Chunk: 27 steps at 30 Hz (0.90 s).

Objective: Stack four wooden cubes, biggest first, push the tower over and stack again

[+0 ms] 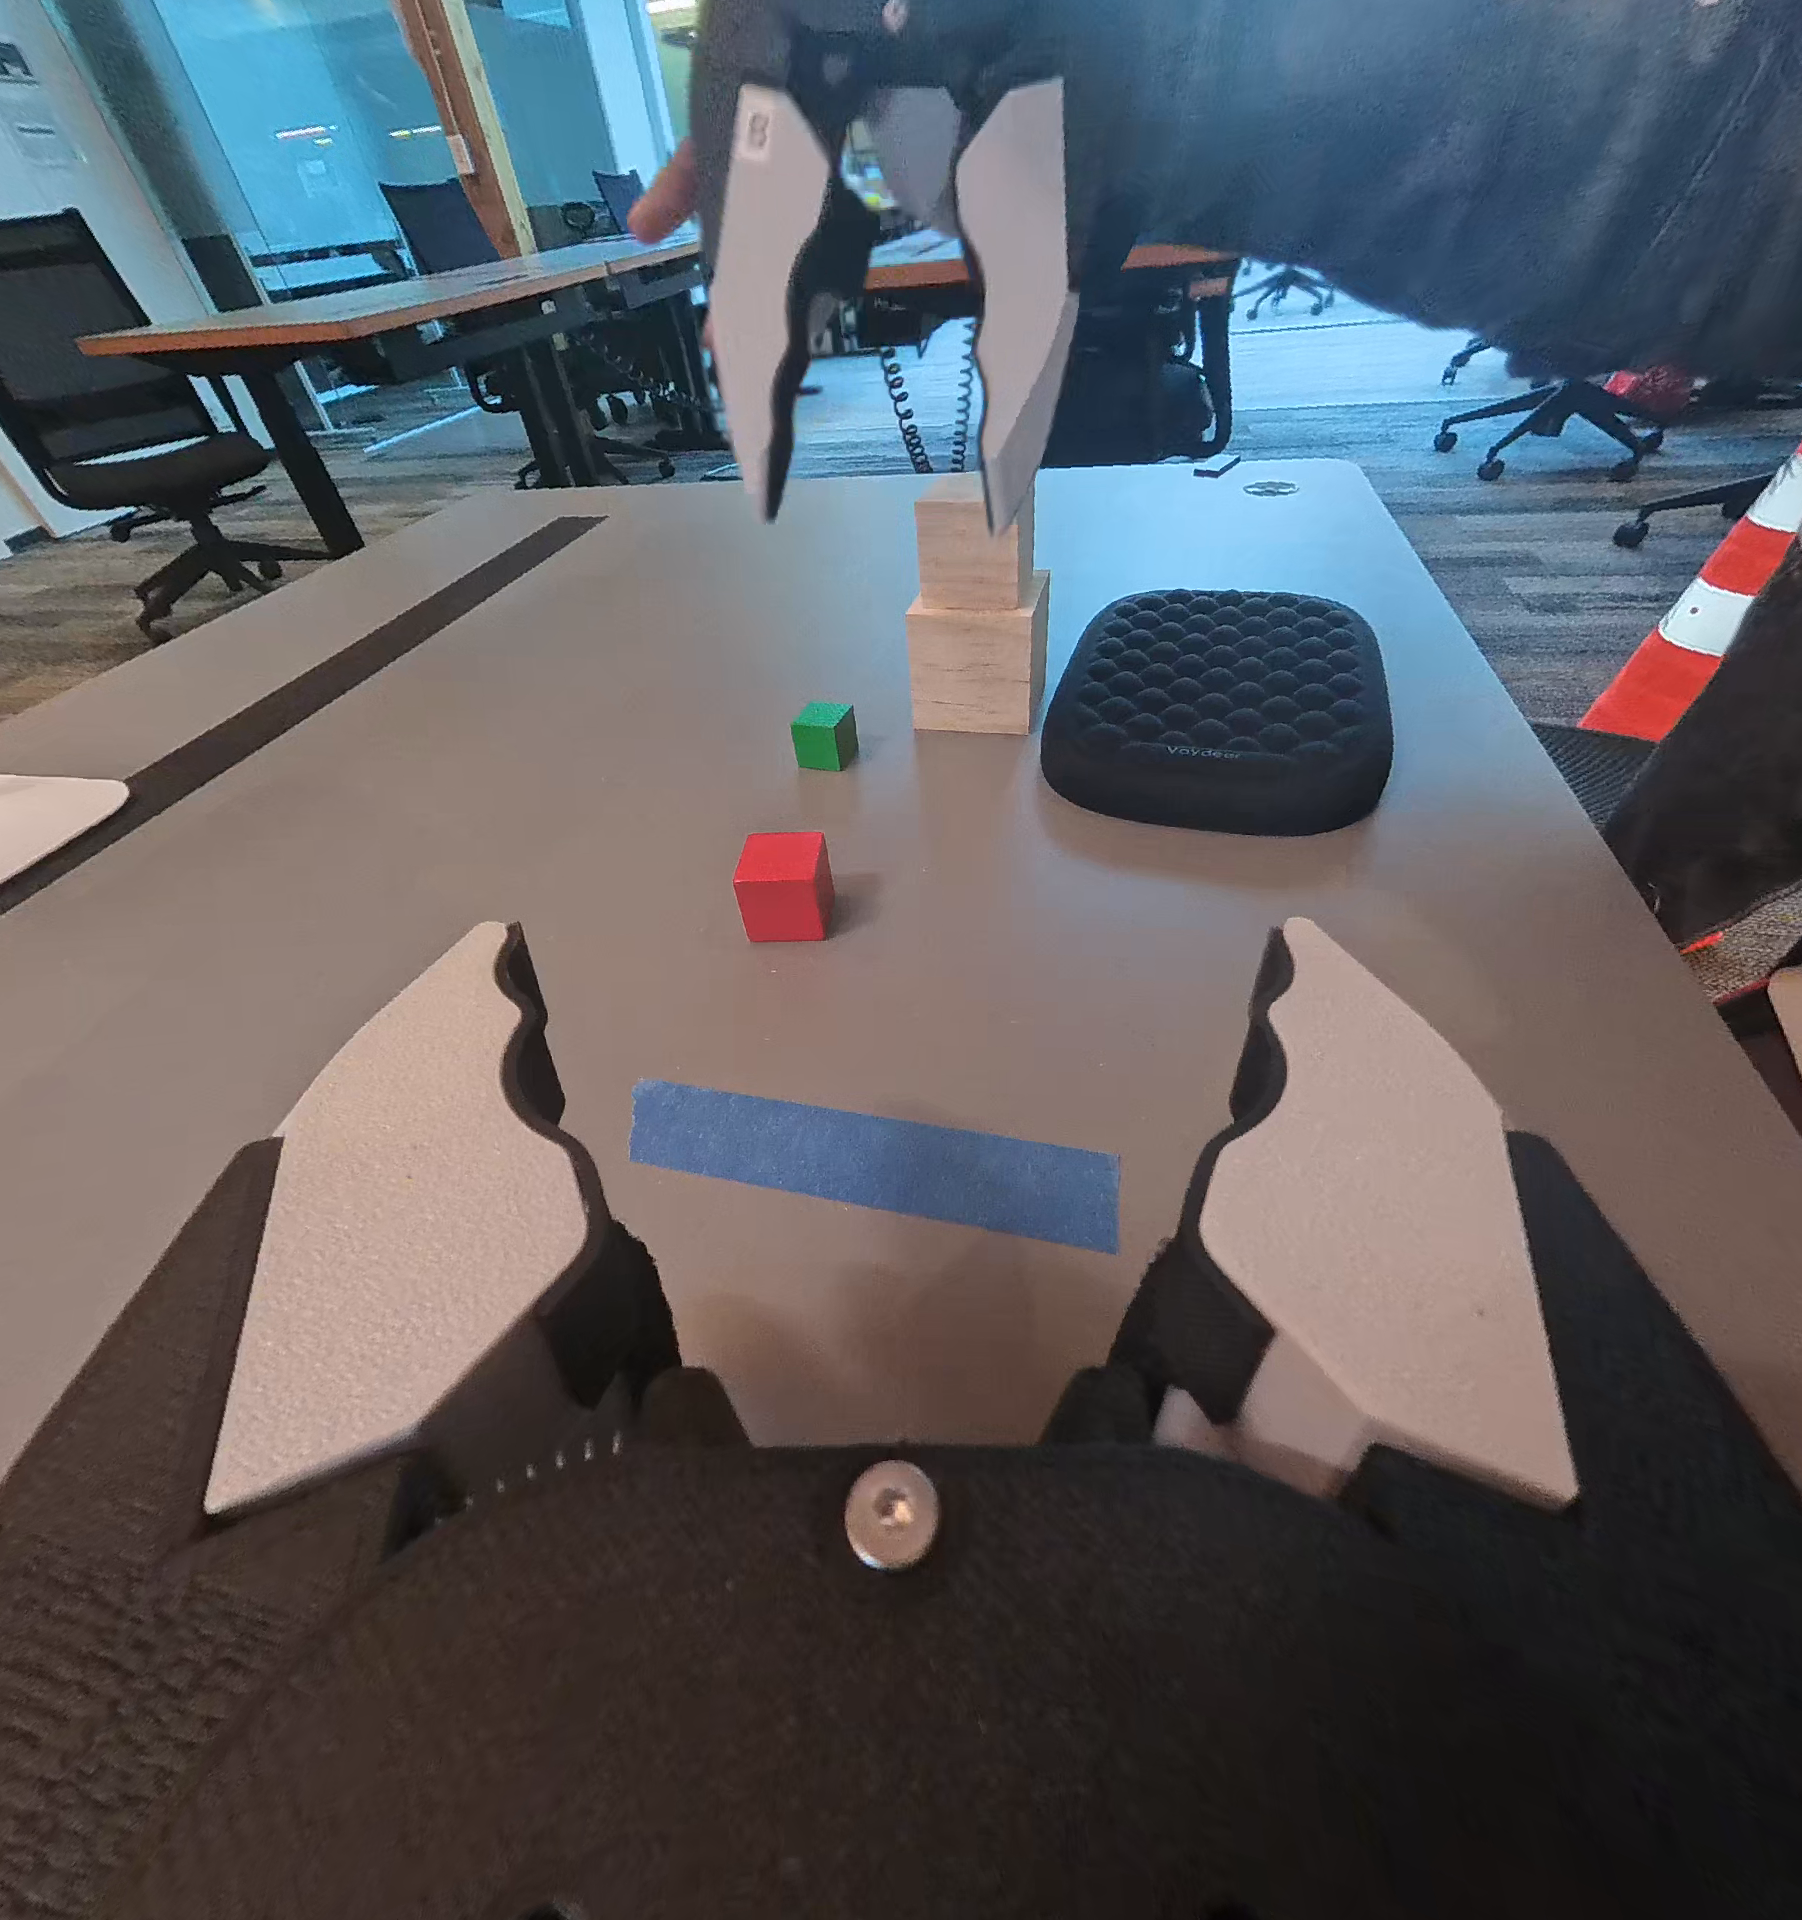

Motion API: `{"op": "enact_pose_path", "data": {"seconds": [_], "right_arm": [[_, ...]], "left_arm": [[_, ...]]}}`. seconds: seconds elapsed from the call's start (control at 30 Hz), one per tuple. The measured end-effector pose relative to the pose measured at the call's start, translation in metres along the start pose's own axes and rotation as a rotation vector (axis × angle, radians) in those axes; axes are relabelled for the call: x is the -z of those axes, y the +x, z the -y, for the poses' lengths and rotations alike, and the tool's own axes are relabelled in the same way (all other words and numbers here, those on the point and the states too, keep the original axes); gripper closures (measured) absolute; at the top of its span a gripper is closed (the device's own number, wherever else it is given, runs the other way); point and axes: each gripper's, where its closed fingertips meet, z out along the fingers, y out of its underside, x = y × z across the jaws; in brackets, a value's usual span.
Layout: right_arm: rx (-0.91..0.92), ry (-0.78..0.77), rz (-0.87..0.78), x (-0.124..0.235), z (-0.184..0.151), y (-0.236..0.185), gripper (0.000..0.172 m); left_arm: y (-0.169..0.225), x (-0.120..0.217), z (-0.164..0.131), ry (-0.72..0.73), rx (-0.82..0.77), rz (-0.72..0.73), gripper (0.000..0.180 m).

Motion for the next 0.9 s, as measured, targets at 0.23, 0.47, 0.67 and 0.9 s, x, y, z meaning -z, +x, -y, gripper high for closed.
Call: {"op": "enact_pose_path", "data": {"seconds": [0.23, 0.47, 0.67, 0.9], "right_arm": [[0.071, -0.090, 0.081, -0.066, 0.029, 0.012, 0.113], [0.082, -0.168, 0.129, -0.102, 0.028, 0.015, 0.125], [0.113, -0.151, 0.102, -0.084, 0.030, 0.015, 0.145], [0.061, -0.147, 0.017, 0.015, 0.008, 0.009, 0.145]], "left_arm": [[-0.001, 0.001, 0.001, 0.007, 0.007, 0.003, 0.054], [0.000, 0.001, 0.001, 0.005, 0.003, 0.001, 0.054], [-0.001, 0.001, 0.001, 0.009, 0.011, 0.003, 0.054], [-0.001, 0.001, 0.001, 0.007, 0.010, 0.005, 0.054]]}}
